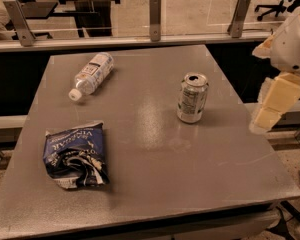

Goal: Move 7up can near blue chip bag

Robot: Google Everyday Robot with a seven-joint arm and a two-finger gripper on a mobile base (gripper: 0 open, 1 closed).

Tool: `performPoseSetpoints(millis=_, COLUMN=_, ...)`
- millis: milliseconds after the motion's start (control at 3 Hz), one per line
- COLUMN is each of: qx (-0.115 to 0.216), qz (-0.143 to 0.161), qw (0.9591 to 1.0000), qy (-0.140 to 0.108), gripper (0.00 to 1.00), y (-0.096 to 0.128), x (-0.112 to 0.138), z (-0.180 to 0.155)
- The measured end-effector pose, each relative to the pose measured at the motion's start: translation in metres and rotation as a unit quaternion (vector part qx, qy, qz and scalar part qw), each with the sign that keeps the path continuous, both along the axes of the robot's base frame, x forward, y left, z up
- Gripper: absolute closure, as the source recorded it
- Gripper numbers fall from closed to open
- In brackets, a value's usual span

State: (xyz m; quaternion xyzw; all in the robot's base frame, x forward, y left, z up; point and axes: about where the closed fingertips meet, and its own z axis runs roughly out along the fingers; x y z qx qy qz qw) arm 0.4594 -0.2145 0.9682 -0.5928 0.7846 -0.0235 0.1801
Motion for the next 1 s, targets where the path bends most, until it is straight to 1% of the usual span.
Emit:
performPoseSetpoints(millis=333, qx=0.035, qz=-0.001, qw=0.9994, qy=-0.003, gripper=0.0, y=0.008, x=0.033, z=-0.017)
performPoseSetpoints(millis=667, qx=0.068, qz=0.011, qw=0.9976, qy=-0.001, gripper=0.0, y=0.026, x=0.058, z=-0.033)
performPoseSetpoints(millis=1000, qx=0.097, qz=0.025, qw=0.995, qy=0.009, gripper=0.0, y=0.045, x=0.074, z=-0.049)
